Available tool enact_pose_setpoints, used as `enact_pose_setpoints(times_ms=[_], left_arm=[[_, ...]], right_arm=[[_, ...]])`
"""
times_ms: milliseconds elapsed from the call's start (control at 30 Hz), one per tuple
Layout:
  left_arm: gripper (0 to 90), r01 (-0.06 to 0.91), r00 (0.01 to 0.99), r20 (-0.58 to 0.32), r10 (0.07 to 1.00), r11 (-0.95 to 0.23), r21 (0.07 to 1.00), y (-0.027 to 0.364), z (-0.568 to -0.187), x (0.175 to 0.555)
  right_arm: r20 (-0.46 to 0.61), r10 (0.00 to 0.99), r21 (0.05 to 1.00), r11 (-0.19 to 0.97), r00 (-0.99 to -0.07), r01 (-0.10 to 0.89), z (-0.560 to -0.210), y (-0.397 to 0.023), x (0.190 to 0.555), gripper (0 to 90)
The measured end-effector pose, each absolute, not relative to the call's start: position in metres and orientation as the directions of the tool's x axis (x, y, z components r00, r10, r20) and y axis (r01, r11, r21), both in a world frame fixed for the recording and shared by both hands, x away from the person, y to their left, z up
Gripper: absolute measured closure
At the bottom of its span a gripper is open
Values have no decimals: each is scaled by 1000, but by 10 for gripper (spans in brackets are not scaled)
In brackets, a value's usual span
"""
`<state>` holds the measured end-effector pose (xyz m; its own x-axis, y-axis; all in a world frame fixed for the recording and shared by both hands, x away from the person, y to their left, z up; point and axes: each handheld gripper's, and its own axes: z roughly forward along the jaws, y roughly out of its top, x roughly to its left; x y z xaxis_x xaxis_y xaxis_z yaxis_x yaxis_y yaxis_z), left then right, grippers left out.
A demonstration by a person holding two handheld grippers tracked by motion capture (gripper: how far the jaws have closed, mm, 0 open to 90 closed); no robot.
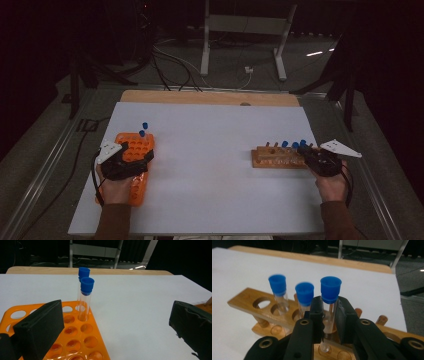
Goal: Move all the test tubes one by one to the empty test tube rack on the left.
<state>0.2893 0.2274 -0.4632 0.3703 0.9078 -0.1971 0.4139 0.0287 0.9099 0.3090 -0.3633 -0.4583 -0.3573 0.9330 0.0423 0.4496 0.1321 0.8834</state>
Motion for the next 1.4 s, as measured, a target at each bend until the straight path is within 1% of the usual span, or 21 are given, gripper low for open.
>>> enact_pose_setpoints(times_ms=[300,700,1000,1200,1400], left_arm=[[8,415,375,-191,907,20,910,226,-464,290],[8,396,387,-184,903,17,918,223,-459,288],[8,363,438,-155,885,-17,932,208,-448,285],[9,349,475,-140,869,-40,936,198,-443,284],[9,330,516,-134,846,-52,943,187,-437,282]], right_arm=[[32,935,921,110,-354,373,-440,-366,303,769],[1,931,967,93,-365,239,-396,-365,285,768],[14,890,977,85,-456,197,-377,-347,271,766],[38,847,975,85,-531,205,-378,-323,272,764],[70,807,973,74,-586,218,-383,-301,277,764]])
